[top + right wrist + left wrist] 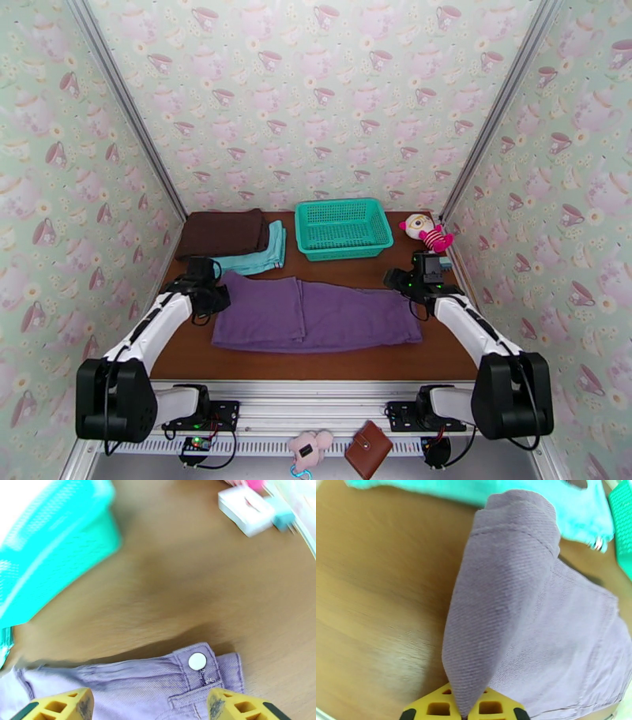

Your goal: Fold and stack the trousers

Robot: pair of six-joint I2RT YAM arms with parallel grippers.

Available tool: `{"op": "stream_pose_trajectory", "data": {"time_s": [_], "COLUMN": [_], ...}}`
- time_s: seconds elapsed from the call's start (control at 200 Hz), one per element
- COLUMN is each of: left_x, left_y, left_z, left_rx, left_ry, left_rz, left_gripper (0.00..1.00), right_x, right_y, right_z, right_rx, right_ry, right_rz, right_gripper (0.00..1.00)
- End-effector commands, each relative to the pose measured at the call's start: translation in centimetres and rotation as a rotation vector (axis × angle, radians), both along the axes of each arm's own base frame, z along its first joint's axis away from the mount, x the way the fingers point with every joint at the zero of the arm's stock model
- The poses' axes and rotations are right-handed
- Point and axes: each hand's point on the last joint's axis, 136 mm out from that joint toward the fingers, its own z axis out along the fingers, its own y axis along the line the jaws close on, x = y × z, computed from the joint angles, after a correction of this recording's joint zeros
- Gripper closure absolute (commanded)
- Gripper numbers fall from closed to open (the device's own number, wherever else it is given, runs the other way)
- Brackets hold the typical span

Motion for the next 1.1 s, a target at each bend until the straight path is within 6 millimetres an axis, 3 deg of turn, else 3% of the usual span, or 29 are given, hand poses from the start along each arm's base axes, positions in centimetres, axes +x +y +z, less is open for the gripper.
{"op": "stream_pose_trajectory", "data": {"time_s": [0.0, 0.235, 0.416, 0.491, 0.551, 0.686, 0.891, 1.097], "left_x": [-1.0, -1.3, -0.8, -0.4, 0.2, 1.4, 1.9, 2.7], "left_y": [2.5, 7.3, 9.7, 9.7, 8.5, 3.8, -3.5, -9.0], "left_z": [2.8, 8.9, 11.5, 12.2, 12.5, 12.9, 11.3, 11.6], "left_rx": [0.134, 0.312, 0.377, 0.37, 0.312, 0.157, -0.013, -0.147], "left_ry": [0.006, -0.025, -0.044, -0.051, -0.079, -0.161, -0.184, -0.257], "left_rz": [0.027, 0.107, 0.132, 0.126, 0.096, -0.011, -0.155, -0.151], "left_gripper": [1.0, 1.0, 1.0, 1.0, 1.0, 1.0, 1.0, 0.98], "right_x": [-2.4, -4.8, -5.1, -5.0, -5.0, -5.0, -4.6, -4.2], "right_y": [2.5, 5.0, 6.5, 7.6, 8.7, 10.6, 14.2, 14.7], "right_z": [-1.7, -3.3, -3.4, -3.3, -3.5, -5.3, -6.5, -8.4], "right_rx": [0.028, 0.062, 0.082, 0.087, 0.083, 0.048, 0.059, 0.034], "right_ry": [0.105, 0.187, 0.194, 0.188, 0.191, 0.245, 0.234, 0.266], "right_rz": [0.114, 0.204, 0.268, 0.32, 0.37, 0.437, 0.509, 0.509], "right_gripper": [0.22, 0.22, 0.22, 0.22, 0.22, 0.25, 0.37, 0.55]}}
